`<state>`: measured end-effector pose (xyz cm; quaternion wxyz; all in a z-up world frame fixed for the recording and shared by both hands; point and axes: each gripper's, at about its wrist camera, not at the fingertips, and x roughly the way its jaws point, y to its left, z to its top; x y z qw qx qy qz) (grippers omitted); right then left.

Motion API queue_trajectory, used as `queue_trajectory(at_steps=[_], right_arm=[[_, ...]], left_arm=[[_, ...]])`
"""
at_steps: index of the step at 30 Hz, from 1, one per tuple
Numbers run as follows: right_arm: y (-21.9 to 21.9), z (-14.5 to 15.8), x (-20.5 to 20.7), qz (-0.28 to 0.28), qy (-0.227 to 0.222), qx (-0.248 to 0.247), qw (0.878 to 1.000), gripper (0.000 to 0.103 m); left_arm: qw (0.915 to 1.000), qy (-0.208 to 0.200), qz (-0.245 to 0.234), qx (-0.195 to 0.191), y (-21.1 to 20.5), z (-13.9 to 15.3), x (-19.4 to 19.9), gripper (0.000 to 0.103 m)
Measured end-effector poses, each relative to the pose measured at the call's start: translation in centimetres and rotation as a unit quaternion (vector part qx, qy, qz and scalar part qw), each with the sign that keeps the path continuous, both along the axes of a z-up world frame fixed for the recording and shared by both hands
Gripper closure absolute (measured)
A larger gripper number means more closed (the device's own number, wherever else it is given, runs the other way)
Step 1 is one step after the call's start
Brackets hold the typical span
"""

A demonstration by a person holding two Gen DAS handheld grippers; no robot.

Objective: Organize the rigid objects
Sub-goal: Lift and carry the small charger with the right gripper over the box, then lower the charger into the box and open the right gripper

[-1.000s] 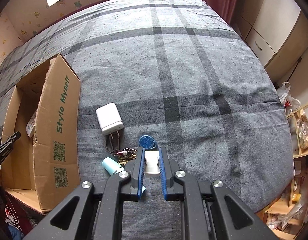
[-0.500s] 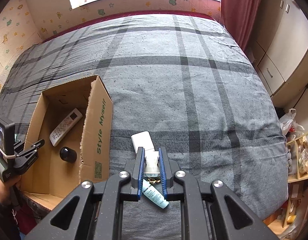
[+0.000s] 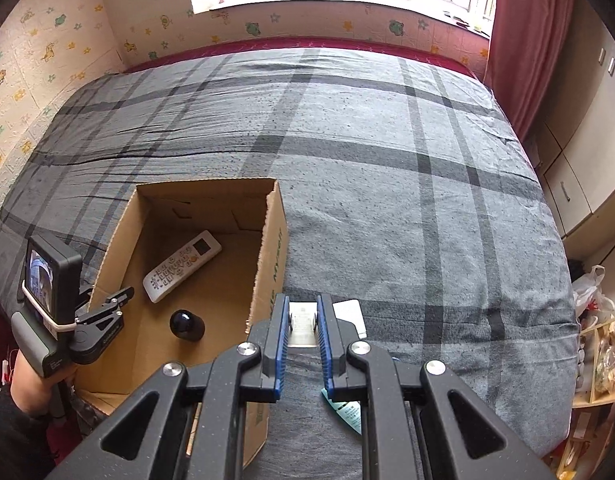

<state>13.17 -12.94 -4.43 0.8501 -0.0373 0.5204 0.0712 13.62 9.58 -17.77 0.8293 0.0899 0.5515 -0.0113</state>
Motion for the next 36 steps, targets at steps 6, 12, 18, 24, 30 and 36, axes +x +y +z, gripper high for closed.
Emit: queue_trajectory(at_steps=[6,12,18,24,30,36], right_arm=[[3.2,-0.2,0.5,0.032,0.002,0.0,0.999,0.089],[5.9,-1.0,1.1,0.06,0.01,-0.002,0.998,0.089],[8.4,-2.3,2.0,0.083,0.02,-0.006,0.996,0.089],[10.4,-4.6,3.3,0.097,0.039,-0.008,0.994,0.089],[11.7,-7.3,4.6,0.104,0.06,-0.01,0.993,0.089],[12.9,-10.1,5.7,0.111,0.08,-0.012,0.991,0.089]], left_arm=[[1.0,0.0,0.002,-0.004,0.2,-0.1,0.0,0.083],[1.0,0.0,0.003,-0.006,0.3,-0.1,0.0,0.083],[1.0,0.0,0.002,-0.006,0.3,-0.1,0.0,0.083],[1.0,0.001,0.002,-0.009,0.4,-0.1,0.1,0.083],[1.0,0.002,0.0,-0.006,0.3,-0.1,0.1,0.083],[0.9999,0.003,0.003,-0.012,0.4,-0.2,0.2,0.083]])
